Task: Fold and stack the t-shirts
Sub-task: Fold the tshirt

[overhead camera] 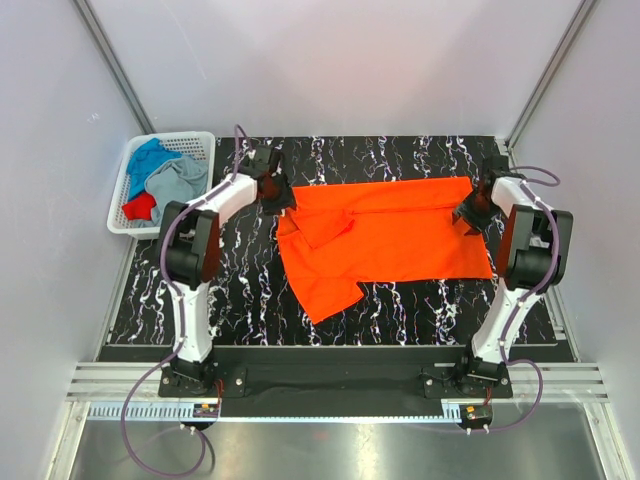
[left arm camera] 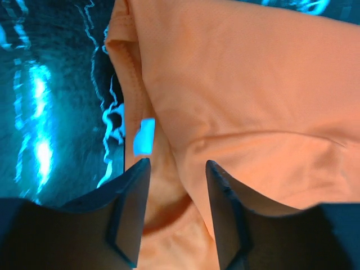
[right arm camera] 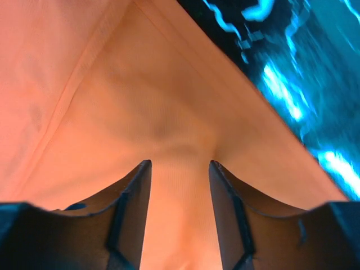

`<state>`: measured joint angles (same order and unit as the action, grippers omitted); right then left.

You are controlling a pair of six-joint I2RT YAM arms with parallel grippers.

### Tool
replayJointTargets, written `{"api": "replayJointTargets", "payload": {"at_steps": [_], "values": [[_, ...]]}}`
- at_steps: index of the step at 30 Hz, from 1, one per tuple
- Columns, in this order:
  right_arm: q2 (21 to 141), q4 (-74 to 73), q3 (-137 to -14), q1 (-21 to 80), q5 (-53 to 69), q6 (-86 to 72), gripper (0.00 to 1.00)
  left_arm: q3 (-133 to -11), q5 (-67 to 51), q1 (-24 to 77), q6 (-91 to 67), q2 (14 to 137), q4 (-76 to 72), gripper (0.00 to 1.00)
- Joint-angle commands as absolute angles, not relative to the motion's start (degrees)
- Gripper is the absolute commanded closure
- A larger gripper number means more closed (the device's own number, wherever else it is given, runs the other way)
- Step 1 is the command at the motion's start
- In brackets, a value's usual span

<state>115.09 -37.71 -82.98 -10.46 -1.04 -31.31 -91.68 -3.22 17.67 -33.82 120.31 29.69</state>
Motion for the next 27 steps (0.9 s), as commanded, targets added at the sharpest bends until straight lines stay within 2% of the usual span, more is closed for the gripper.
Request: {"api": "replayJointTargets", "payload": {"at_steps": [1,5,12,19,27], "values": [[107.07,-43.06,-84.91,-11.42,-2.9,-37.33,0.45,-90.19,-0.8,17.66,-32.08,107.61,28.74,0.49],[102.76,-45.52,-82.54,-12.74,-6.14,-40.25,0.43,-83.43,-0.09,18.98,-32.25,98.63,26.81,0.47],[94.75,-46.05,-73.93,-21.26,-10.63,-41.22,0.39,-64.29,-0.79,27.5,-32.69,83.26,22.33,0.46],[91.85,-42.99,-65.93,-21.97,-5.63,-44.12,0.39,-47.41,-3.25,32.95,-37.16,74.01,20.31,0.45],[91.49,-33.75,-54.76,-22.06,0.88,-46.14,0.42,-34.11,0.52,46.13,-43.68,63.55,18.02,0.44]]}}
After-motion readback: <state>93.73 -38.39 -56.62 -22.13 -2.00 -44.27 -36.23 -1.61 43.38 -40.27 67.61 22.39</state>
